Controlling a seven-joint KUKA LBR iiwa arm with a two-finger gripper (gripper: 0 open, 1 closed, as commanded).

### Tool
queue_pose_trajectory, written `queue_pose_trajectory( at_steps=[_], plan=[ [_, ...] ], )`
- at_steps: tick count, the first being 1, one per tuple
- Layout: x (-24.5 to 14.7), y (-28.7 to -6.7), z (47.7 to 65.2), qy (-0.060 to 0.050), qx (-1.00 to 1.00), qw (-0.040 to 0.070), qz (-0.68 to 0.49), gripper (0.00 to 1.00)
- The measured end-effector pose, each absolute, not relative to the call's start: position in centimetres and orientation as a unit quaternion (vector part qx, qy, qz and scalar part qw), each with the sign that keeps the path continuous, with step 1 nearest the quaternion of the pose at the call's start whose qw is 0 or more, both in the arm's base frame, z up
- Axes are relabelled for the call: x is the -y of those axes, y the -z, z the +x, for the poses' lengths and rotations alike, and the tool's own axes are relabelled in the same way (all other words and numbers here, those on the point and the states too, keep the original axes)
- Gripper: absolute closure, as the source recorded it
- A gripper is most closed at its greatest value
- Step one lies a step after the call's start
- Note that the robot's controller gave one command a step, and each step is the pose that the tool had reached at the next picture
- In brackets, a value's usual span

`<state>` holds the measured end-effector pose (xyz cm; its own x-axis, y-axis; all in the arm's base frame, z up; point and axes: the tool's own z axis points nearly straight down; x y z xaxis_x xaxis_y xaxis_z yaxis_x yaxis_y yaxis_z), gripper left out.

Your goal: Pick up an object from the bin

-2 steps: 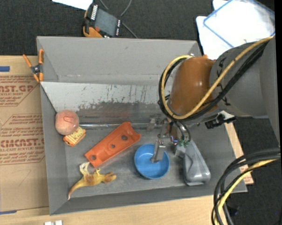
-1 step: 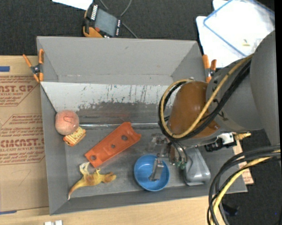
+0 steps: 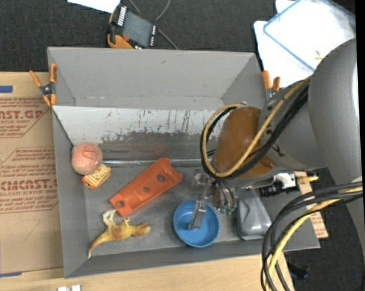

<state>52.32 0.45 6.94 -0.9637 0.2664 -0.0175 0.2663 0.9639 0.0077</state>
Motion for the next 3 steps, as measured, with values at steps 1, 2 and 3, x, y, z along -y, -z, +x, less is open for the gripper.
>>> queue_pose_trajectory(
  at_steps=[1, 2, 3],
  plan=[
    [-3.6, -7.1, 48.7, -0.002, -0.997, 0.009, 0.080, 1.00],
    [-3.6, -7.1, 48.7, -0.002, -0.997, 0.009, 0.080, 1.00],
    [-3.6, -11.2, 48.4, -0.002, -0.997, 0.004, 0.080, 1.00]
  ],
)
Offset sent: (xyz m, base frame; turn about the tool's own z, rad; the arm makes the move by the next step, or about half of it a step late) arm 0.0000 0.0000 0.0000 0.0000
